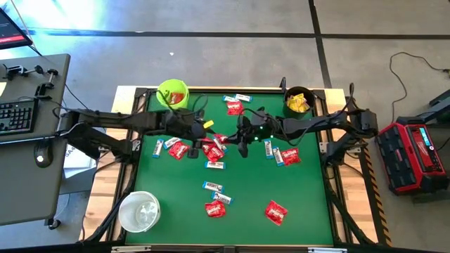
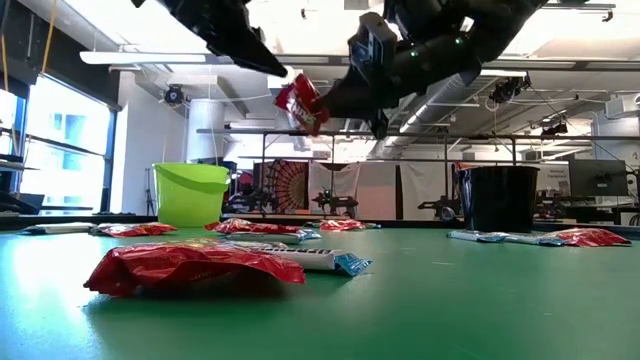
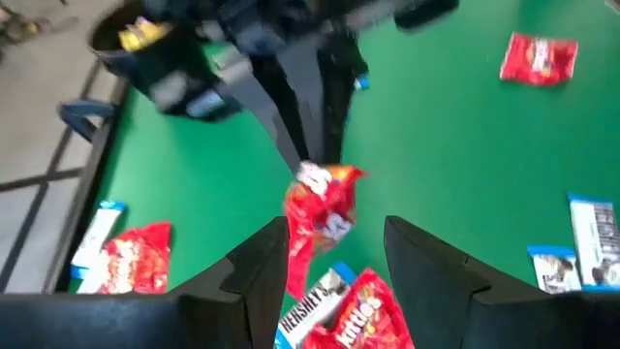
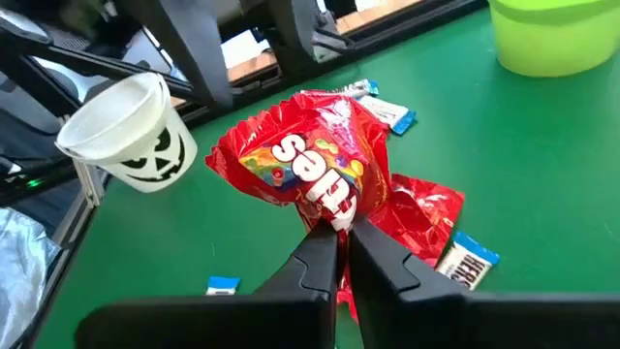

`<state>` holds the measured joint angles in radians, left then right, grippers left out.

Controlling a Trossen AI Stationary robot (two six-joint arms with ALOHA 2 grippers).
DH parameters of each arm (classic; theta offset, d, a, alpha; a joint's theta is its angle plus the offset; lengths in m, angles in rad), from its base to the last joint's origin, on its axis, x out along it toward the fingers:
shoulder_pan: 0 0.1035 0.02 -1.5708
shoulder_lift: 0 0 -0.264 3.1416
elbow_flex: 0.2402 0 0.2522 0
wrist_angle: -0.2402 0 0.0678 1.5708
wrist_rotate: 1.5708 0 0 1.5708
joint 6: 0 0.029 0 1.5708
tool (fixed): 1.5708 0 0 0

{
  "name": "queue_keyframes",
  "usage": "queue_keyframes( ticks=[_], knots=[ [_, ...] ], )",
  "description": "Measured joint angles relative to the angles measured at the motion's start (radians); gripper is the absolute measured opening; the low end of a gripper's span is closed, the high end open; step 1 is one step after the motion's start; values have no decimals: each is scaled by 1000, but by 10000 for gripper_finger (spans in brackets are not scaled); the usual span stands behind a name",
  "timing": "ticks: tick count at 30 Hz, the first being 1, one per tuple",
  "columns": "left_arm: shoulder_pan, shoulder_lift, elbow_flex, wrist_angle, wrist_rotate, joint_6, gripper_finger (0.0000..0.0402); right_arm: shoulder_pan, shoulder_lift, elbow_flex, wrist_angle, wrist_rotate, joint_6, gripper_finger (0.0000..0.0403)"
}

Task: Sort candy by brand, put in halloween buckets
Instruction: Put the red candy into the green bucket

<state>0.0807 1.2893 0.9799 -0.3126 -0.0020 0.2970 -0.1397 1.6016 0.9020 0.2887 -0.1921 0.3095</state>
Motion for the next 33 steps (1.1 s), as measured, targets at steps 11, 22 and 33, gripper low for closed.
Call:
queue_keyframes(
  ticks=[11, 22, 33],
  knots=[
    [1, 88, 53, -89, -7, 26, 155, 12, 0, 0, 25, -16, 4, 9],
    [26, 88, 53, -94, -13, -6, 43, 12, 0, 0, 30, -25, 5, 9],
    [58, 85, 89, -192, -43, -40, 1, 11, 0, 0, -4, 25, 44, 118]
  ],
)
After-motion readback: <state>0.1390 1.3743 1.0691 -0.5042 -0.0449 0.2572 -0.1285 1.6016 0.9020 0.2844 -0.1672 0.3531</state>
